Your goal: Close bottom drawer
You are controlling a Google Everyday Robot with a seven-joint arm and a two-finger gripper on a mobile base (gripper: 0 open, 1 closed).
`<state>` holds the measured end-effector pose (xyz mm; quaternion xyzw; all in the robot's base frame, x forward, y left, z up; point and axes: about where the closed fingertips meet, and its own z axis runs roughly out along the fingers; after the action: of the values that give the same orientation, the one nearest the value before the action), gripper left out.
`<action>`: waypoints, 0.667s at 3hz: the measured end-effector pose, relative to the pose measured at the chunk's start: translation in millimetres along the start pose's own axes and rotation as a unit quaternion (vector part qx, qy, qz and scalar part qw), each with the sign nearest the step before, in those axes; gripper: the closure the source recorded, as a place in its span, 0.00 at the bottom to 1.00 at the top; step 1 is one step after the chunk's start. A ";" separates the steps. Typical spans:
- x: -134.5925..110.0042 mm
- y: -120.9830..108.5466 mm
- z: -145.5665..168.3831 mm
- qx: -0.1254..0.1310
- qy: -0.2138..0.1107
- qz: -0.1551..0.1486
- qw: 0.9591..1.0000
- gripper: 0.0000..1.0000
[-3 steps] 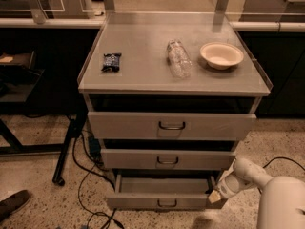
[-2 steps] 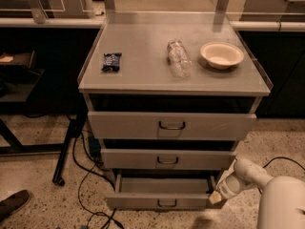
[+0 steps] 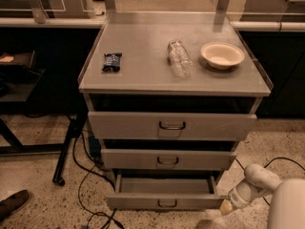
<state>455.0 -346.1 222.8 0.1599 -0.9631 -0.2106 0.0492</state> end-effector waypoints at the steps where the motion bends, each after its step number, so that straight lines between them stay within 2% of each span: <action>1: 0.0 -0.1 0.2 0.000 0.000 0.000 1.000 1.00; 2: 1.2 -10.0 24.3 -0.004 0.009 0.019 1.000 1.00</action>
Offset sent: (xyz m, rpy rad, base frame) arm -0.0015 -0.0022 -0.0679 -0.0141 0.0803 -0.0775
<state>452.8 -345.6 196.6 0.1435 -0.9646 -0.2124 0.0622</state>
